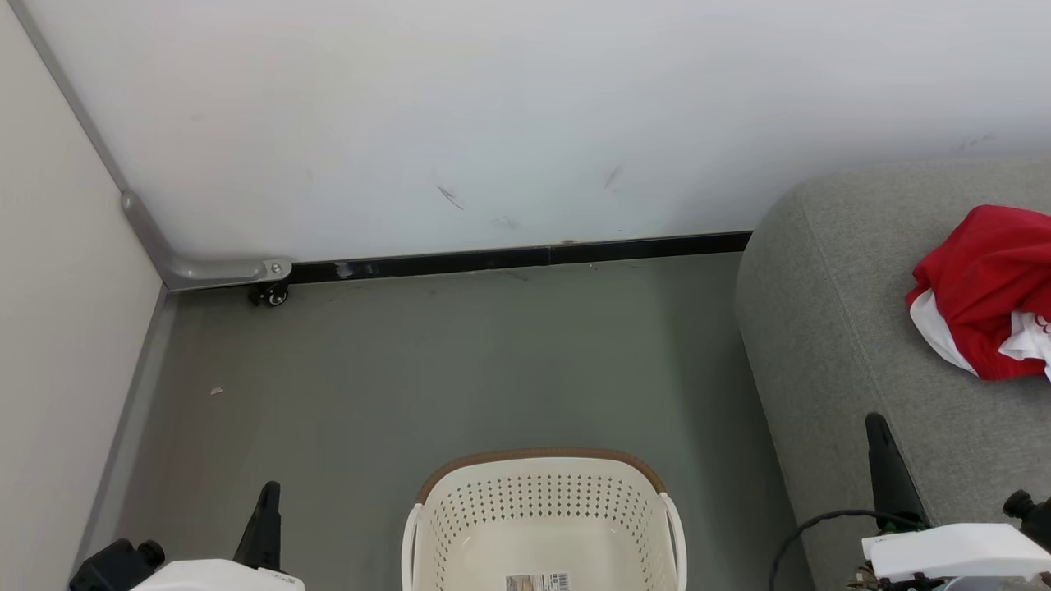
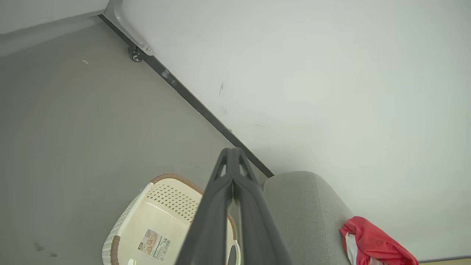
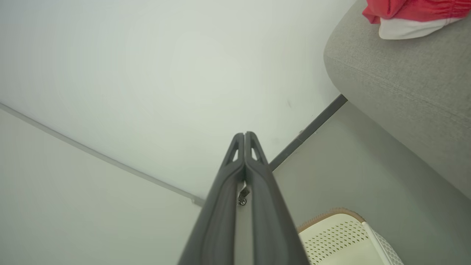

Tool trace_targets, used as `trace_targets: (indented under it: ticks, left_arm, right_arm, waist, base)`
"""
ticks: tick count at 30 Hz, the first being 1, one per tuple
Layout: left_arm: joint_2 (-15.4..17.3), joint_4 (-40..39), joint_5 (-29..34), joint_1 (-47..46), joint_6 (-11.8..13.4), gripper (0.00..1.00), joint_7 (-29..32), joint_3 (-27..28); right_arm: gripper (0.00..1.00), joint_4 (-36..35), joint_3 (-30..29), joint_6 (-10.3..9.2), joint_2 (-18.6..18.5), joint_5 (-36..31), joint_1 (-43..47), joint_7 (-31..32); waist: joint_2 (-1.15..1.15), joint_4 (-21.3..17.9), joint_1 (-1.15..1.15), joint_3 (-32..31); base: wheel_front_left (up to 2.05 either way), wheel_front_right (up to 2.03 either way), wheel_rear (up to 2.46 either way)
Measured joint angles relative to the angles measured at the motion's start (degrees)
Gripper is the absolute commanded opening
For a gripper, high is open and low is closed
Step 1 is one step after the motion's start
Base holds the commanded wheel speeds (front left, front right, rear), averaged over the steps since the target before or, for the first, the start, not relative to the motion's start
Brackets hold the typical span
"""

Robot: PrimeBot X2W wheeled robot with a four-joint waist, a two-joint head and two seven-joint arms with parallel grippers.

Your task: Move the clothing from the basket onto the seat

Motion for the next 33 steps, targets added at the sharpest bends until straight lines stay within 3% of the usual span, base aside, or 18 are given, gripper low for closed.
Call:
trace_targets:
  ticks: [7, 13, 33]
  left_arm:
    - [-0.1, 0.1, -5.7, -0.8, -1.2, 0.00, 1.4, 0.9]
    - [-0.2, 0.1, -10.4, -1.3, -2.2, 0.00, 2.5, 1.9]
    - [-0.6, 0.1, -27.5, -3.6, -5.9, 0.00, 6.5, 4.9]
  right_arm:
    - [0.00, 0.3, -0.3, 0.00, -0.1, 6.1, -0.6, 1.2]
    - [0.00, 0.7, -1.0, 0.00, -0.2, 11.3, -1.4, 2.2]
    - [0.00, 1.4, -1.8, -0.01, -0.8, 29.6, -3.7, 5.7]
  waist:
    - [0.00, 0.0, -0.34, 0.4]
    - [0.00, 0.0, -0.49, 0.7]
    - [0.00, 0.0, -0.56, 1.2]
  base:
    - [0.00, 0.00, 0.00]
    - [0.00, 0.00, 0.00]
    - [0.00, 0.00, 0.00]
